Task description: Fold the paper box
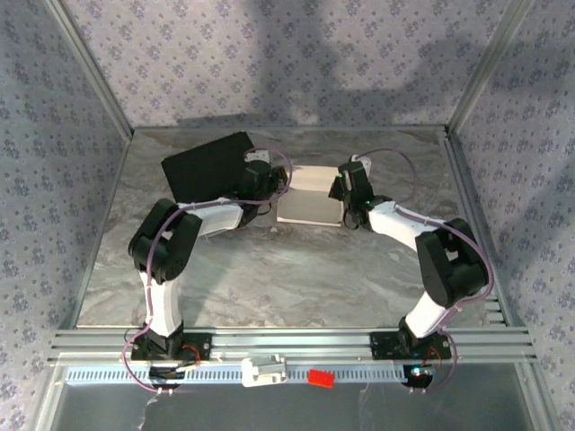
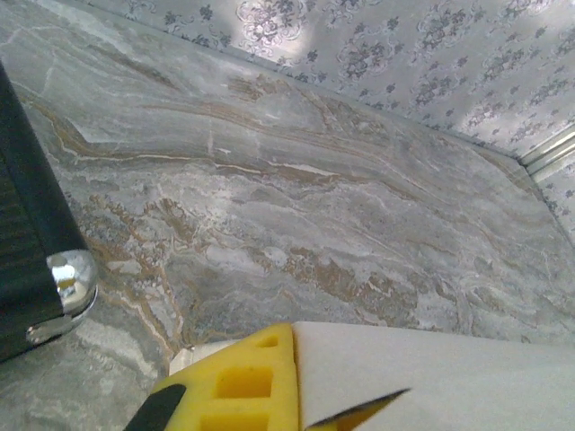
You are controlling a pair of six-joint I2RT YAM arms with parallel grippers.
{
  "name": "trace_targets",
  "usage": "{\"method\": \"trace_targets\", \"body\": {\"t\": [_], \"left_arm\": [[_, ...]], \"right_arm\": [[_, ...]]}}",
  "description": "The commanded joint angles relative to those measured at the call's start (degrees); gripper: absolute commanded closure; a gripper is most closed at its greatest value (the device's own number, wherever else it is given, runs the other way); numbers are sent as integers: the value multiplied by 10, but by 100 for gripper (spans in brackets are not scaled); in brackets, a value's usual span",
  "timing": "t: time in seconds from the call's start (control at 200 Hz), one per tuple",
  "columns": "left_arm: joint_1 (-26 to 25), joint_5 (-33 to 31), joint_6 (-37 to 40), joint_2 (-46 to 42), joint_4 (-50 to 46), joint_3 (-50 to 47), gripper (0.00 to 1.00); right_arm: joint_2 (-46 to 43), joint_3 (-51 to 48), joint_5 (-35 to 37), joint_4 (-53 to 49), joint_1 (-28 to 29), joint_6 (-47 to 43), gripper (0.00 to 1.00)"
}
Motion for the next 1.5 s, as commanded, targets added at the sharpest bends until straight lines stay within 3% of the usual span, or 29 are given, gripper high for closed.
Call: {"method": "trace_targets", "body": {"t": [0.0,0.345,0.67,0.83,1.024,1.499], "left_arm": [[-25,72,-14,-19,7,-30,100],[-19,86,16,28,-4,19,100],[17,111,28,111,-75,178,100],[18,121,20,129,-87,197,100],[13,122,-6,125,-63,164,100],[-20,85,-49,88,-24,54,100]], "right_arm": [[-5,-32,-45,0,12,-17,100],[26,-23,-88,27,-18,-52,100],[120,118,-122,-21,-51,-41,100],[149,165,-124,-59,-44,-21,100],[140,142,-118,-47,-35,-7,100],[82,-20,-97,27,-14,-27,100]]}}
